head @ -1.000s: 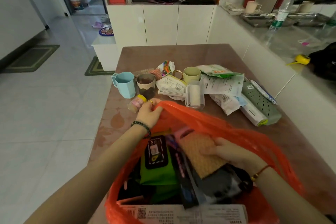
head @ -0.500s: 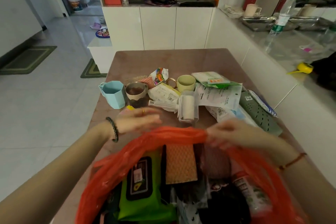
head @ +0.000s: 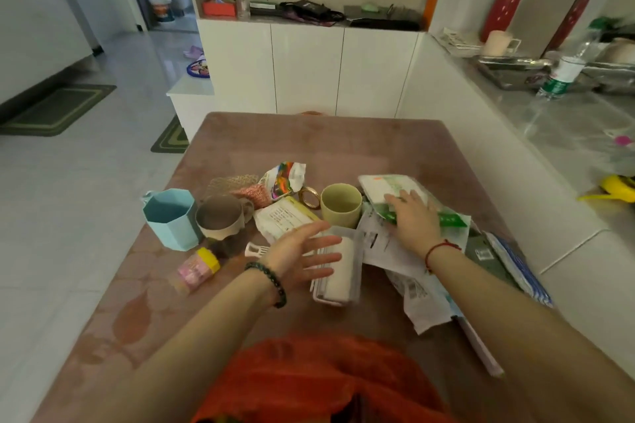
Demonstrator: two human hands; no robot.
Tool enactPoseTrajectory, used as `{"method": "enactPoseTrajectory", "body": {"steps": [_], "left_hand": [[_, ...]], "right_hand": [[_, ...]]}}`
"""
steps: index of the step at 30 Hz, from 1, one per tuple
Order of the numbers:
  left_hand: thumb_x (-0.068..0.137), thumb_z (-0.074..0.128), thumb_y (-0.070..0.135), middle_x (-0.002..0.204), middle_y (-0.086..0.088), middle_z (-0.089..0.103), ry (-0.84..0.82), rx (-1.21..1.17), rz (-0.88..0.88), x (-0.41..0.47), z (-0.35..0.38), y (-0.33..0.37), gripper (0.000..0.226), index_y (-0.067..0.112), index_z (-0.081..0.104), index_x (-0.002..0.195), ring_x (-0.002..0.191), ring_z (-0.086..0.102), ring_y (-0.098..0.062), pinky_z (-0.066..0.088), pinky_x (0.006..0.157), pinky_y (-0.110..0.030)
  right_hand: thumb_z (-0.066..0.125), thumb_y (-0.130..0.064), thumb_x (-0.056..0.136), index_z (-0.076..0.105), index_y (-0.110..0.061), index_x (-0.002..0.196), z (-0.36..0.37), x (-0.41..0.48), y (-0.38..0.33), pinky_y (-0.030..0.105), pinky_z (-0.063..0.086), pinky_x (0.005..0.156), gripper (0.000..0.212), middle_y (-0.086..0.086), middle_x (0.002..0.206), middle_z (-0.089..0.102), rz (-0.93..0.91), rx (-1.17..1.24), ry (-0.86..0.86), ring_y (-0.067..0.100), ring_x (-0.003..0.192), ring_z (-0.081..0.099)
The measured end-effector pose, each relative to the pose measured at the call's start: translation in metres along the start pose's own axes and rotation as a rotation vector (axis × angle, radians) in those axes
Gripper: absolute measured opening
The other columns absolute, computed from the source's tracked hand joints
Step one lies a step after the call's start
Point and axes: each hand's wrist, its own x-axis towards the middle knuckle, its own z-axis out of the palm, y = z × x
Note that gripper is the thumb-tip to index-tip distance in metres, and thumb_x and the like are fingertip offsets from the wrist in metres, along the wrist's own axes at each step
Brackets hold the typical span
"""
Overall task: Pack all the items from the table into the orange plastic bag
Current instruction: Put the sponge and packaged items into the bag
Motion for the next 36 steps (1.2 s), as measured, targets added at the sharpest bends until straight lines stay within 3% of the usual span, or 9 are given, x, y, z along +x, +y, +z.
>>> {"method": "enactPoseTrajectory", "body": {"steps": [3,8,12,16,21,24,28,32,36], "left_hand": [[0.089,0.051,0.03,0.101,-0.007,0.066,0.024,-0.089,-0.027,0.009,0.003,0.004,0.021,0.016,0.056,0.104,0.086,0.066,-0.024,0.056,0.069,-0.033],[0.085,0.052,0.043,0.11,-0.011,0.059,-0.007,-0.261,-0.088,0.021,0.022,0.014,0.052,0.014,0.042,0.128,0.094,0.061,-0.027,0.052,0.075,-0.038],[0.056,0.064,0.06,0.12,-0.016,0.056,-0.186,-0.421,-0.075,0.025,0.051,0.025,0.086,0.02,0.039,0.128,0.1,0.06,-0.032,0.055,0.072,-0.048],[0.083,0.057,0.021,0.113,-0.016,0.063,-0.133,-0.484,-0.038,0.024,0.062,0.026,0.04,0.01,0.05,0.121,0.105,0.061,-0.032,0.053,0.072,-0.045],[0.087,0.048,-0.001,0.11,-0.015,0.062,0.165,-0.515,0.09,0.01,0.01,0.025,0.022,0.01,0.052,0.105,0.111,0.055,-0.035,0.047,0.08,-0.052],[0.086,0.05,0.0,0.093,-0.008,0.072,0.189,-0.407,0.152,-0.007,-0.02,0.027,0.019,0.014,0.057,0.098,0.095,0.064,-0.029,0.051,0.075,-0.048],[0.076,0.058,0.001,0.078,-0.003,0.077,0.105,-0.266,0.14,-0.036,-0.044,0.023,0.024,0.016,0.061,0.095,0.072,0.073,-0.021,0.059,0.058,-0.04],[0.059,0.066,0.007,0.089,-0.006,0.076,0.073,-0.19,0.107,-0.058,-0.062,0.014,0.043,0.016,0.061,0.101,0.084,0.071,-0.025,0.055,0.07,-0.046],[0.059,0.067,0.005,0.114,-0.014,0.067,0.07,-0.189,0.122,-0.082,-0.066,0.01,0.06,0.011,0.056,0.118,0.101,0.064,-0.031,0.052,0.077,-0.049]], "right_hand": [[0.046,-0.007,0.087,0.06,-0.013,0.119,-0.007,0.014,0.014,0.04,0.045,0.085,0.036,0.018,0.116,0.065,0.015,0.201,0.204,0.036,0.105,0.058],[0.05,-0.001,0.083,0.063,-0.011,0.114,-0.06,0.002,0.033,0.032,0.047,0.069,0.035,0.02,0.096,0.07,0.196,0.569,0.624,0.036,0.084,0.063],[0.049,-0.01,0.084,0.066,-0.005,0.107,-0.087,-0.059,0.014,0.018,0.048,0.062,0.029,0.017,0.092,0.072,-0.287,0.523,0.828,0.016,0.076,0.062],[0.056,-0.022,0.084,0.064,-0.009,0.113,-0.065,-0.101,-0.008,0.048,0.045,0.093,0.032,0.01,0.116,0.066,-0.771,0.307,0.597,0.024,0.11,0.059],[0.064,-0.048,0.078,0.004,-0.016,0.147,-0.03,-0.084,0.02,0.041,0.009,0.116,0.097,0.005,0.157,0.0,-0.156,0.294,-0.024,0.023,0.145,0.003],[0.056,-0.044,0.082,-0.005,-0.015,0.147,0.006,-0.079,0.013,0.05,0.001,0.115,0.093,0.011,0.157,-0.007,-0.103,-0.027,-0.208,0.029,0.145,-0.007],[0.041,-0.036,0.092,0.026,-0.022,0.14,0.019,-0.074,-0.006,0.05,0.02,0.11,0.052,0.008,0.15,0.027,-0.101,-0.214,-0.076,0.028,0.139,0.022],[0.044,-0.025,0.092,0.057,-0.021,0.118,-0.006,-0.07,-0.002,0.039,0.043,0.086,0.03,0.007,0.111,0.066,-0.075,-0.103,0.101,0.027,0.103,0.059],[0.046,-0.012,0.09,0.061,-0.008,0.112,-0.056,-0.083,0.01,0.037,0.045,0.063,0.026,0.022,0.089,0.068,0.096,0.177,0.332,0.038,0.08,0.063]]}}
